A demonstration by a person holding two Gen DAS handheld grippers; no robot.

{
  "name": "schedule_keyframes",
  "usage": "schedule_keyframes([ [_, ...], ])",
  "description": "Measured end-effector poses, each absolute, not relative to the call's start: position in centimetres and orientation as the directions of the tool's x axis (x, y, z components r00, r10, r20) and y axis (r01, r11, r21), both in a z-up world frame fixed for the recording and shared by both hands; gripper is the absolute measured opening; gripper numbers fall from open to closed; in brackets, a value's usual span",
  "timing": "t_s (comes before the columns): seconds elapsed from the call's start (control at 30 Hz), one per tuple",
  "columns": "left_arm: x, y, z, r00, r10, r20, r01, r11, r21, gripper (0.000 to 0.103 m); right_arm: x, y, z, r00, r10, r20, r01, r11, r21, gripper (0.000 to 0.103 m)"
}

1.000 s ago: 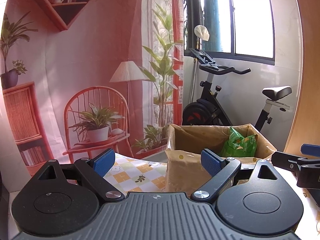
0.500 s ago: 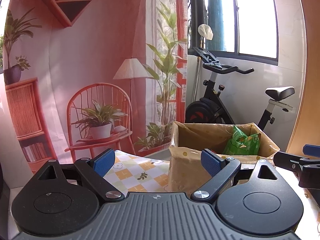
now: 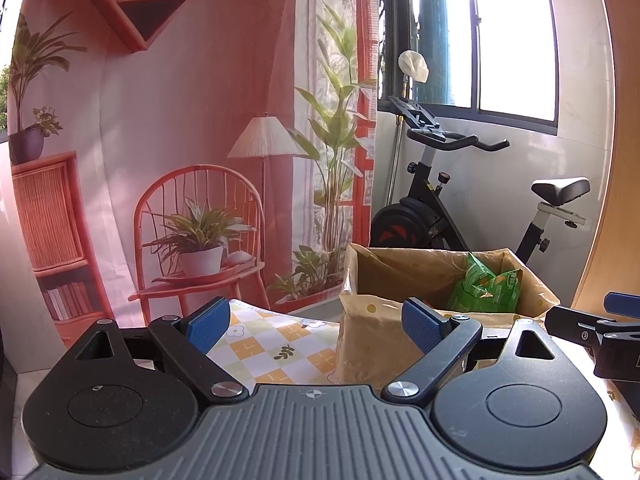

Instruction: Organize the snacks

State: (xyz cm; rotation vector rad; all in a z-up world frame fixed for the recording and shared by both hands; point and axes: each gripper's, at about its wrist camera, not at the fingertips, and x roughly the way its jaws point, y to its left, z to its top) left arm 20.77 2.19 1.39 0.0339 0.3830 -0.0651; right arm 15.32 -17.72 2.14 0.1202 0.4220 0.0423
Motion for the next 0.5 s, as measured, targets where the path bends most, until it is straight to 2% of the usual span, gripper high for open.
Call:
schedule_keyframes([
  [0.5,21.11,2.17,1.16,0.922,-0.066,-0.383,0.078,0.997,0.015,0.094,15.52,-17.75,2.05,0.911,0.065,-0.408,-0.016,0.992,0.123,0.103],
])
